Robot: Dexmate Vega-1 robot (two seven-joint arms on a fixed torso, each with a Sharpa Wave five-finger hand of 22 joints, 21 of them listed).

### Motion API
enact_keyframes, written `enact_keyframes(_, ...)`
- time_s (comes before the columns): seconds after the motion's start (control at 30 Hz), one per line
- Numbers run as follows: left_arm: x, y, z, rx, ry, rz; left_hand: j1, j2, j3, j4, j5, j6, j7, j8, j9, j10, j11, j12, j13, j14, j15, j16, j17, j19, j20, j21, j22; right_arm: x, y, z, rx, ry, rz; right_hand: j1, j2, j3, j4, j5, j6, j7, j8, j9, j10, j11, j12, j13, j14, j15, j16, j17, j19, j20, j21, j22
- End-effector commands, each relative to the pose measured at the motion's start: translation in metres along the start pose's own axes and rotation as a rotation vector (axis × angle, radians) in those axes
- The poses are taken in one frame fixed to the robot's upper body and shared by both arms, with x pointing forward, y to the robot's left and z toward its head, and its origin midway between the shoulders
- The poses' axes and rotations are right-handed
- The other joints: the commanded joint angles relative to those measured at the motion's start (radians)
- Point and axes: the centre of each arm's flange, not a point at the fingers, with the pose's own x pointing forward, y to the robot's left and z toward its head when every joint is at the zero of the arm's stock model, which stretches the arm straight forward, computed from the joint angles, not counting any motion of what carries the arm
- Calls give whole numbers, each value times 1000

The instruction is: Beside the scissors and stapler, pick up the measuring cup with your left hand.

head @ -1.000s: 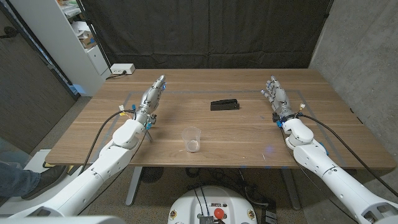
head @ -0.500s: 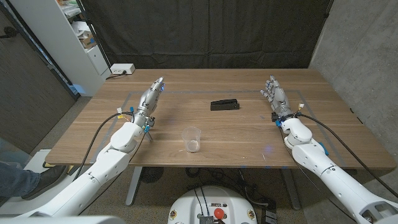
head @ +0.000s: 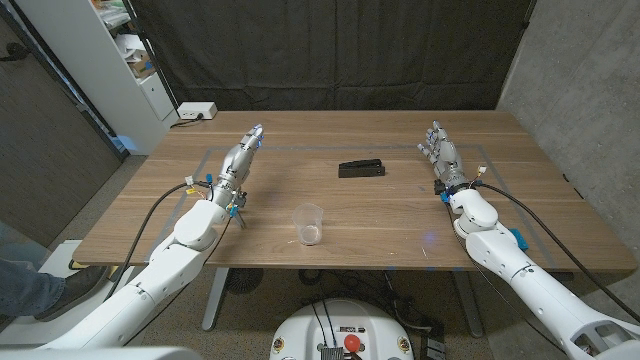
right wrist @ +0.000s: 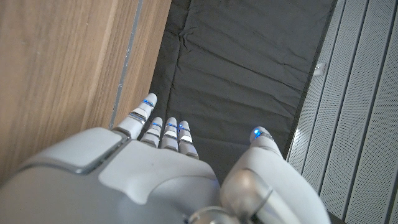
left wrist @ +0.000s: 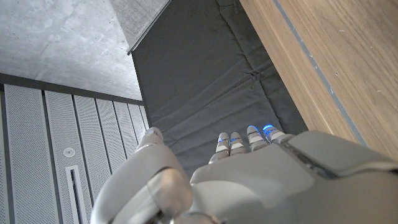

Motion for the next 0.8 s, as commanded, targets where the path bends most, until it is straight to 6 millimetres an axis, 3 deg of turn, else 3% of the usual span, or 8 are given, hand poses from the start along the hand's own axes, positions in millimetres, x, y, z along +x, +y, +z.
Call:
enact_keyframes(0.03,-11,-8,1,26,0,-24,12,-3,0,-7,10,-11,3,-5,6,-5,1,-2,5,-5,3,-5,2,-79,8,-1,4,-2,-5,1,11,-19,-18,12,-4,2,-4,7,7,-4,8,4,8,5,4,4,10,3,3,-1,-1,-1,6,6)
enact_keyframes(0.23,-15,-13,8,102,-1,-32,18,-5,1,-12,11,-14,3,-5,6,-9,4,-4,5,-6,4,-6,2,-81,9,-1,4,-2,-9,2,15,-26,-23,12,-5,1,-4,9,6,-5,7,4,9,5,4,4,9,2,3,-1,-2,0,6,6)
enact_keyframes(0.8,-39,-19,10,114,-5,-8,34,-12,1,-25,15,-24,5,-9,6,-16,8,-7,6,-11,5,-8,3,-84,12,-2,5,-5,-10,5,20,-42,-20,12,-6,-2,-6,12,6,-6,5,4,9,4,2,4,10,3,2,-1,-4,0,5,6)
